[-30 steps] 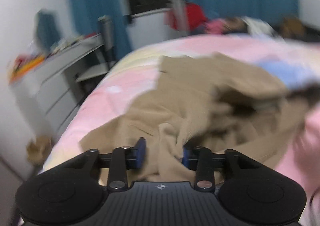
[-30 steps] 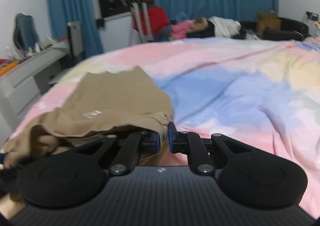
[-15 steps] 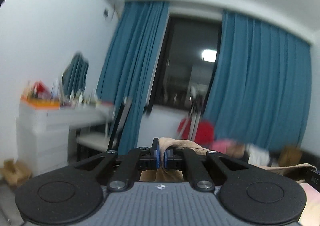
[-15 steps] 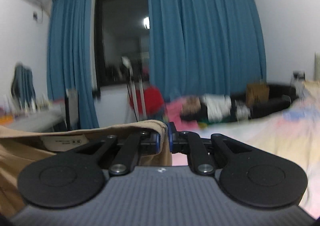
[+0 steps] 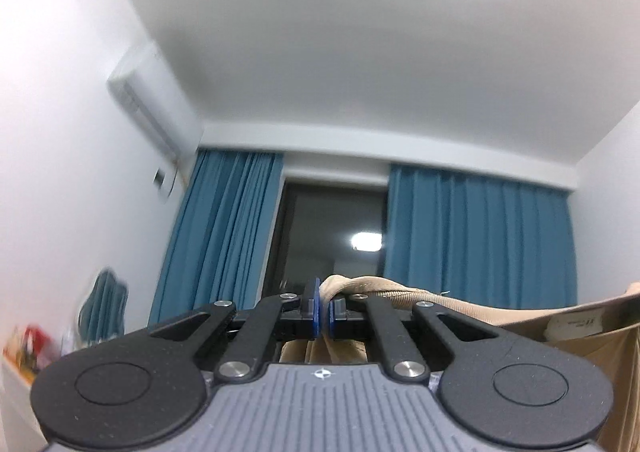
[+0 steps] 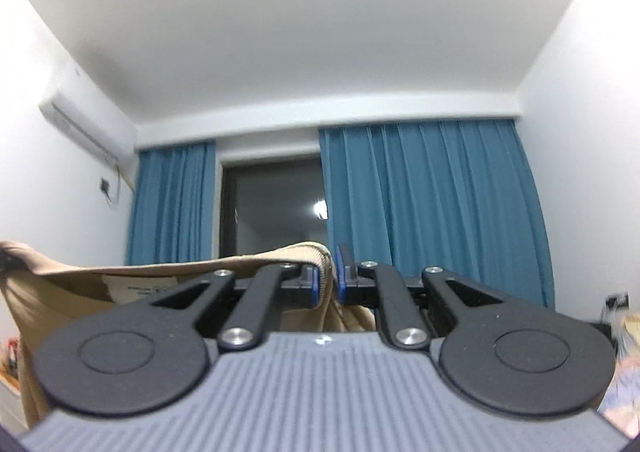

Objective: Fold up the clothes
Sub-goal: 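Lift the tan T-shirt by its hem with both grippers and shake it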

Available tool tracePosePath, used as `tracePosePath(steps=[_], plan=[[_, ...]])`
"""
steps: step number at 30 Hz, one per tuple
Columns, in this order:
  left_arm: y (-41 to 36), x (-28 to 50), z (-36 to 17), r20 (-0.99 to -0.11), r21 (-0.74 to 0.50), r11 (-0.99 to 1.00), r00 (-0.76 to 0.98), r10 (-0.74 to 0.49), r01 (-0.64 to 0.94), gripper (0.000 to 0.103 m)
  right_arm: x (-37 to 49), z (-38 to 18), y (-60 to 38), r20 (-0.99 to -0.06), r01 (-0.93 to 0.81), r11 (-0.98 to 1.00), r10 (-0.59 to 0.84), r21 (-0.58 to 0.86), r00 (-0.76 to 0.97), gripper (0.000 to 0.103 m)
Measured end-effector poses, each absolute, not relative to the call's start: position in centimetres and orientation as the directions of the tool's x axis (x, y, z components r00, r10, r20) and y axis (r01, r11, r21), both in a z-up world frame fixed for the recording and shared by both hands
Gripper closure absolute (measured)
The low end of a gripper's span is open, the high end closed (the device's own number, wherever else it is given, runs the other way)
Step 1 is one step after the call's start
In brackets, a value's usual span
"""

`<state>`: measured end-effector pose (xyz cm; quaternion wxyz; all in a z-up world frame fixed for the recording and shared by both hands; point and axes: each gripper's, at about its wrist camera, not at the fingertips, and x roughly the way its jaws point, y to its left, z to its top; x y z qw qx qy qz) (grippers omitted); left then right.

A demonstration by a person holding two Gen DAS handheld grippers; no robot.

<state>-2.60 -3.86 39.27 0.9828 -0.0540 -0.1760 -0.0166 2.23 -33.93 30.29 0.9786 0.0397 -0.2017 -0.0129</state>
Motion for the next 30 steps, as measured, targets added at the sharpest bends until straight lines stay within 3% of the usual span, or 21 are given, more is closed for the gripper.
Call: tracePosePath(steps=[6,12,20,26,30], plan=[[-4.9,-4.8,44.7,0.352,-0.086,0.991,0.934,-0.064,0.101,0.098,0.4,35.6,-35.3,0.406,-0.024,0.996,-0.012,0.085,0.914,0.092],[-4.7,2.8,41.8,0.196,-0.068,0.993,0.977,-0.081,0.096,0.096,6.9,33.4,-34.8,0.279,0.011,0.999,-0.019,0.03,0.96,0.092],[-4.9,22.5,26.3,-0.035,-0.078,0.996,0.998,-0.053,0.05,0.092,25.3,21.3,-33.8,0.022,0.082,0.997,-0.082,0.005,0.996,0.092],[-5.5,40.0,9.6,-0.165,-0.106,0.994,0.985,-0.051,0.033,0.087,40.5,5.9,-34.1,-0.136,0.152,0.988,-0.148,0.018,0.98,0.092],[-5.7,50.0,-3.4,-0.312,-0.107,0.994,0.948,-0.056,0.023,0.087,48.9,-4.8,-34.8,-0.251,0.173,0.985,-0.163,0.017,0.954,0.092]])
